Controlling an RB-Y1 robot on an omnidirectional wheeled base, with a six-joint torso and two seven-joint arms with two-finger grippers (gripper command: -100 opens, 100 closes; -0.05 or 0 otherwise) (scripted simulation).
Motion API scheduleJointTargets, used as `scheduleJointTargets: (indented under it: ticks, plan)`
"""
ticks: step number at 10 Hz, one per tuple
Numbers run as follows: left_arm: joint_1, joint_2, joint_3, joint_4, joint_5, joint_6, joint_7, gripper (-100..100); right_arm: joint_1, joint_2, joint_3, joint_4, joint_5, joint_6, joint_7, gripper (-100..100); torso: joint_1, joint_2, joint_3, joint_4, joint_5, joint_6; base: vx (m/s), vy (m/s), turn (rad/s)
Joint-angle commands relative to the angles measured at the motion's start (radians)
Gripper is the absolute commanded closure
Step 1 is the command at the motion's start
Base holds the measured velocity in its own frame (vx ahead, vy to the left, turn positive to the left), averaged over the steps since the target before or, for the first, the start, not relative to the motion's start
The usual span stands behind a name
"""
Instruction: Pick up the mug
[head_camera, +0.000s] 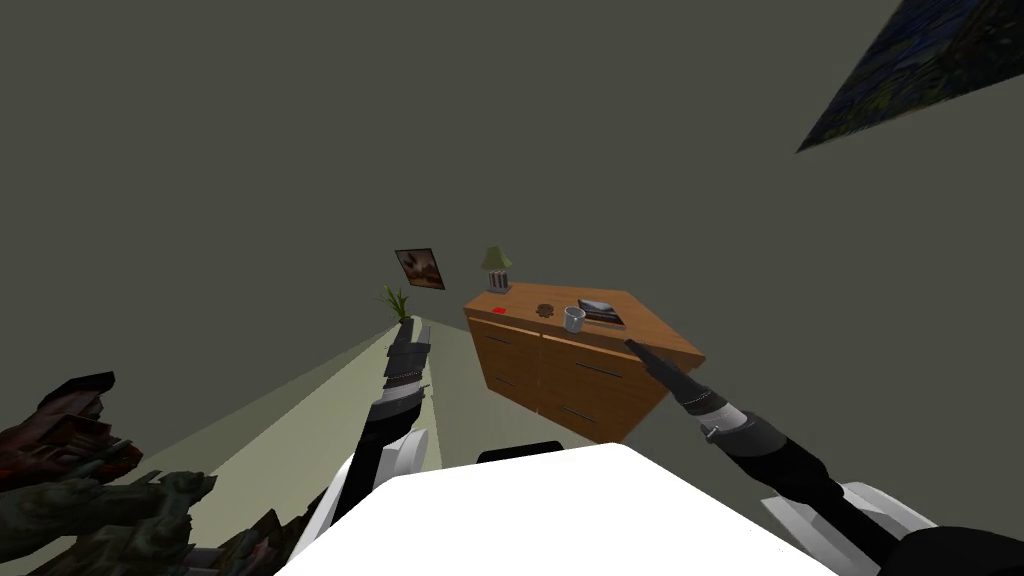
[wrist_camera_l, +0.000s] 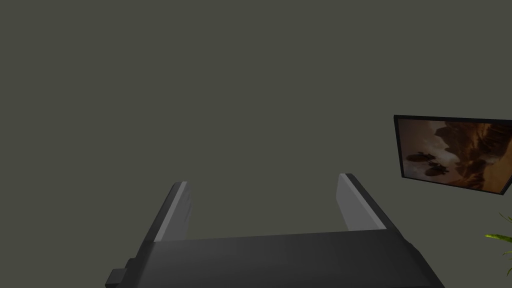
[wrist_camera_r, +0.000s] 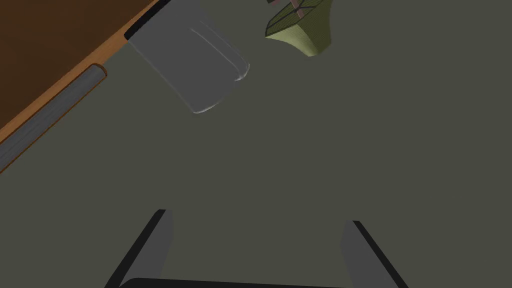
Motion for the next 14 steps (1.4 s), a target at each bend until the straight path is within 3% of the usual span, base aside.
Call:
scheduleJointTargets:
  ticks: [1,2,3,4,5,6,7,8,9,10,11,12,13,14]
  plan:
    - [0.000,0.000,0.000,0.000,0.000,0.000,0.000,0,0.045,-0.050,-0.044,0.031,0.017,-0.010,-0.008,-100,0.000,0.000,0.000,0.000,0.000,0.000,-0.027,0.078,-0.011]
    - [0.000,0.000,0.000,0.000,0.000,0.000,0.000,0,0.045,-0.071,-0.044,0.031,0.017,-0.010,-0.008,-100,0.001,0.001,0.000,0.000,0.000,0.000,-0.022,0.068,-0.019]
    - [0.000,0.000,0.000,0.000,0.000,0.000,0.000,0,0.084,-0.108,-0.080,0.062,0.035,-0.022,-0.013,-100,0.000,0.000,0.000,0.000,0.000,0.000,-0.015,0.065,-0.012]
    - [0.000,0.000,0.000,0.000,0.000,0.000,0.000,0,0.084,-0.128,-0.080,0.062,0.035,-0.022,-0.013,-100,0.000,0.000,0.000,0.000,0.000,0.000,-0.012,0.055,-0.014]
    - [0.000,0.000,0.000,0.000,0.000,0.000,0.000,0,0.123,-0.165,-0.116,0.094,0.053,-0.032,-0.018,-100,0.000,-0.001,0.000,0.000,0.000,0.000,-0.020,0.076,-0.009]
    - [0.000,0.000,0.000,0.000,0.000,0.000,0.000,0,0.123,-0.186,-0.116,0.094,0.053,-0.032,-0.018,-100,0.001,0.000,0.000,0.000,0.000,0.000,-0.023,0.066,-0.014]
    - [0.000,0.000,0.000,0.000,0.000,0.000,0.000,0,0.161,-0.221,-0.153,0.127,0.072,-0.042,-0.022,-100,0.000,0.000,0.000,0.000,0.000,0.000,-0.020,0.083,-0.002]
    - [0.000,0.000,0.000,0.000,0.000,0.000,0.000,0,0.161,-0.246,-0.153,0.127,0.072,-0.042,-0.022,-100,0.001,0.000,0.000,0.000,0.000,0.000,-0.011,0.069,-0.012]
    - [0.000,0.000,0.000,0.000,0.000,0.000,0.000,0,0.198,-0.283,-0.190,0.162,0.091,-0.051,-0.026,-100,0.001,-0.001,0.000,0.000,0.000,0.000,-0.012,0.070,0.000]
    - [0.000,0.000,0.000,0.000,0.000,0.000,0.000,0,0.198,-0.306,-0.190,0.162,0.091,-0.051,-0.026,-100,0.001,-0.001,0.000,0.000,0.000,0.000,-0.016,0.053,-0.012]
    - [0.000,0.000,0.000,0.000,0.000,0.000,0.000,0,0.235,-0.341,-0.227,0.198,0.111,-0.058,-0.030,-100,0.000,-0.001,0.000,0.000,0.000,0.000,-0.016,0.072,0.009]
    - [0.000,0.000,0.000,0.000,0.000,0.000,0.000,0,0.235,-0.367,-0.227,0.198,0.111,-0.058,-0.030,-100,0.001,-0.001,0.000,0.000,0.000,0.000,-0.011,0.065,-0.007]
    - [0.000,0.000,0.000,0.000,0.000,0.000,0.000,0,0.270,-0.399,-0.263,0.235,0.132,-0.065,-0.033,-100,0.000,-0.001,-0.001,0.000,0.000,0.000,-0.011,0.066,0.009]
    - [0.000,0.000,0.000,0.000,0.000,0.000,0.000,0,0.270,-0.428,-0.263,0.235,0.132,-0.065,-0.033,-100,0.000,-0.001,-0.001,0.000,0.000,0.000,-0.013,0.056,-0.001]
